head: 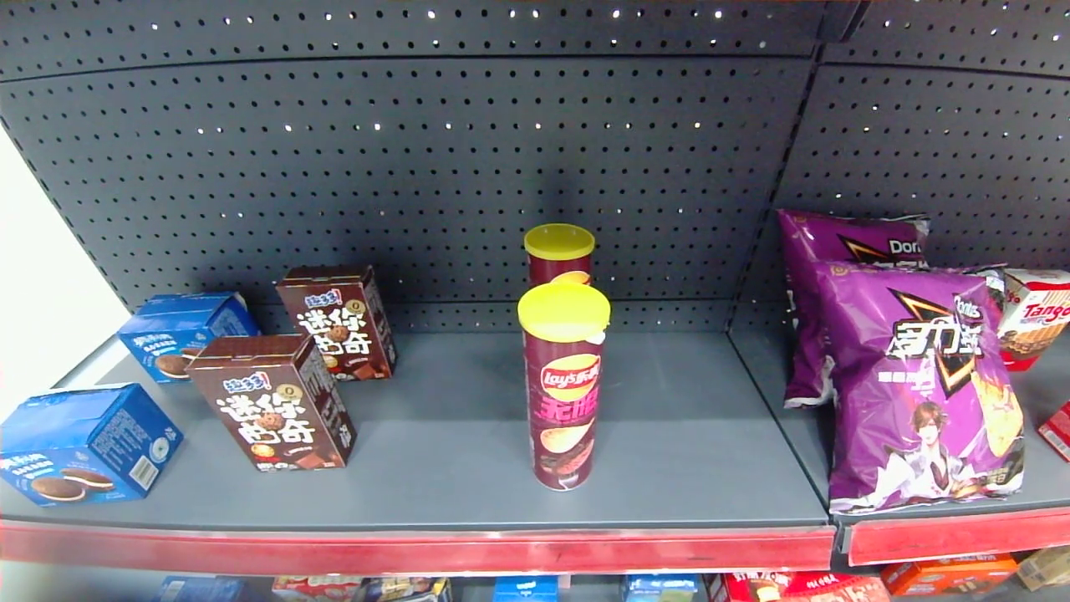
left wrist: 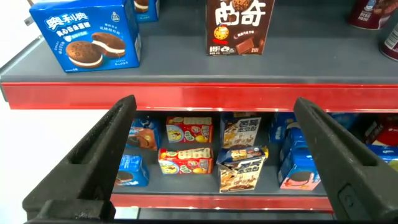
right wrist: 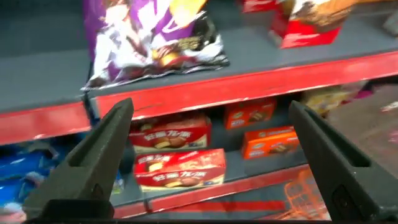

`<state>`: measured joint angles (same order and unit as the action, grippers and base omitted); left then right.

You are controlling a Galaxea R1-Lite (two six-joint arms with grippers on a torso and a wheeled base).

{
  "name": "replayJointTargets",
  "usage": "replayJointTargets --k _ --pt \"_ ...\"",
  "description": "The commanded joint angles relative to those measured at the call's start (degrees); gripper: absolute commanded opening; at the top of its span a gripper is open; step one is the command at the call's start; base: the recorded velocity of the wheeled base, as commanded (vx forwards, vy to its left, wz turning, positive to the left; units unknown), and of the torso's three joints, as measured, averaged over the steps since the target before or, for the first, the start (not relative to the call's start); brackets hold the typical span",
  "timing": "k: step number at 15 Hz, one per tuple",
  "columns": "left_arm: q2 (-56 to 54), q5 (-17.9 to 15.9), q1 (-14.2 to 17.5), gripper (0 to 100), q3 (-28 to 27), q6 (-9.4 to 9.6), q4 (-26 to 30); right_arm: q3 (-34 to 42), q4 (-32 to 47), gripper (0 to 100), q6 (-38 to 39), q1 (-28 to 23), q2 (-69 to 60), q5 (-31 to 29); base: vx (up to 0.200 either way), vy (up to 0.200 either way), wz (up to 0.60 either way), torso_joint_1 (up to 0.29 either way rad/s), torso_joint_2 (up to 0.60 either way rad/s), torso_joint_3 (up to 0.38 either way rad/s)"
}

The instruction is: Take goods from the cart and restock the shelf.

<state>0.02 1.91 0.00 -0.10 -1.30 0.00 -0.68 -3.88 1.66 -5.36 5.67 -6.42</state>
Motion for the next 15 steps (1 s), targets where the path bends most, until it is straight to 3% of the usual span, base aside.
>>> replayJointTargets --k 1,3,5,13,15 --pt "-0.02 0.02 0.00 100 0.01 -0.01 0.00 0.68 -0.08 100 0.10 0.00 -0.13 1.77 0.000 0.000 0.00 0.000 0.00 0.000" --pt "-0.02 0.02 0.00 100 0.01 -0.01 0.00 0.68 -0.08 100 -0.08 0.71 -0.13 2.47 0.000 0.000 0.00 0.000 0.00 0.000" --pt "-0.02 0.02 0.00 100 0.01 -0.01 0.00 0.68 0.01 100 -0.69 7.30 -1.89 -0.69 0.000 0.000 0.00 0.000 0.00 0.000" --pt "-0.02 -0.07 0.00 100 0.01 -0.01 0.00 0.68 0.01 100 0.36 3.96 -2.07 -1.57 0.000 0.000 0.00 0.000 0.00 0.000" --pt "-0.02 -0.07 0.00 100 0.01 -0.01 0.00 0.68 0.01 100 -0.95 4.31 -2.42 0.71 0.000 0.000 0.00 0.000 0.00 0.000"
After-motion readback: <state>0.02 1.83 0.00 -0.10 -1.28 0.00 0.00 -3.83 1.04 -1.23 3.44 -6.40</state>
